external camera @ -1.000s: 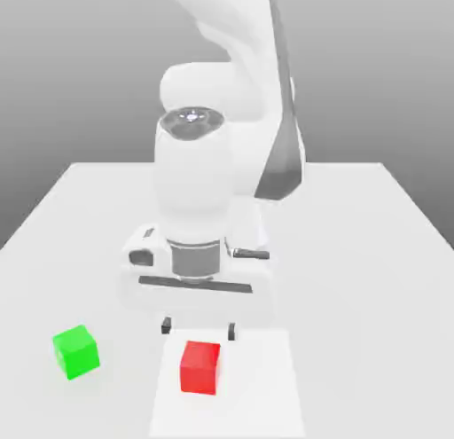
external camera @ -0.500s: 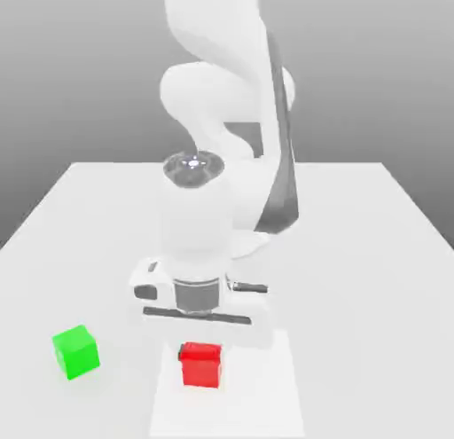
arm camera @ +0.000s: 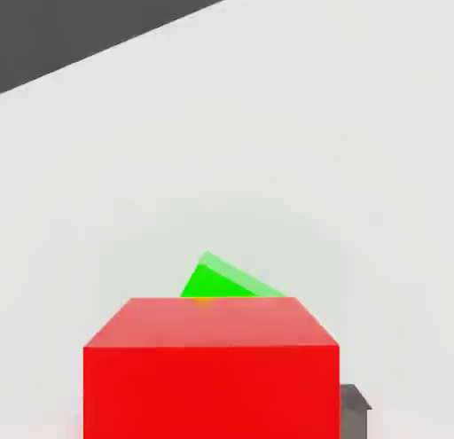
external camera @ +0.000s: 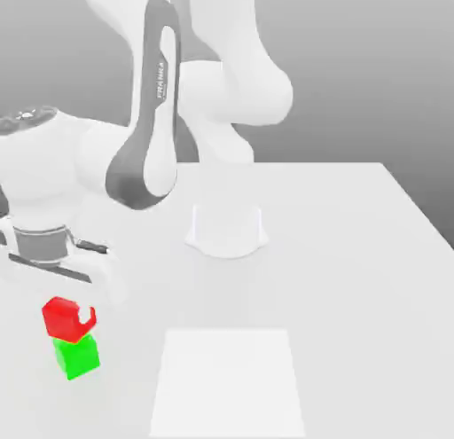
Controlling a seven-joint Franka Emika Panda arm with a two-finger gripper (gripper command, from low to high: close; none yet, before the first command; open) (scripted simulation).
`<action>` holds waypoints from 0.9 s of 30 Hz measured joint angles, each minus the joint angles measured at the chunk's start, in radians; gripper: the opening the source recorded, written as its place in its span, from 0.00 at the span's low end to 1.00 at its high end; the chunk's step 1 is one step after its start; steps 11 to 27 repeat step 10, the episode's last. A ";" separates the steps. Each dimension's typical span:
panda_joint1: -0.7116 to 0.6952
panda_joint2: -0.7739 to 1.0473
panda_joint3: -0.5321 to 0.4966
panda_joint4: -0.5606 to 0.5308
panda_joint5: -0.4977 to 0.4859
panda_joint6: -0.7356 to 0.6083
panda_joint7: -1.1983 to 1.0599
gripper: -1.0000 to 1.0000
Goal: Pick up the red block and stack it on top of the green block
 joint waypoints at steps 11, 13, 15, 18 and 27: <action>0.004 -0.121 -0.013 -0.005 -0.044 -0.113 0.031 1.00; 0.004 -0.121 -0.013 -0.005 -0.044 -0.113 0.031 1.00; 0.004 -0.121 -0.013 -0.005 -0.044 -0.113 0.031 1.00; 0.004 -0.121 -0.013 -0.005 -0.044 -0.113 0.031 1.00; 0.004 -0.121 -0.013 -0.005 -0.044 -0.113 0.031 1.00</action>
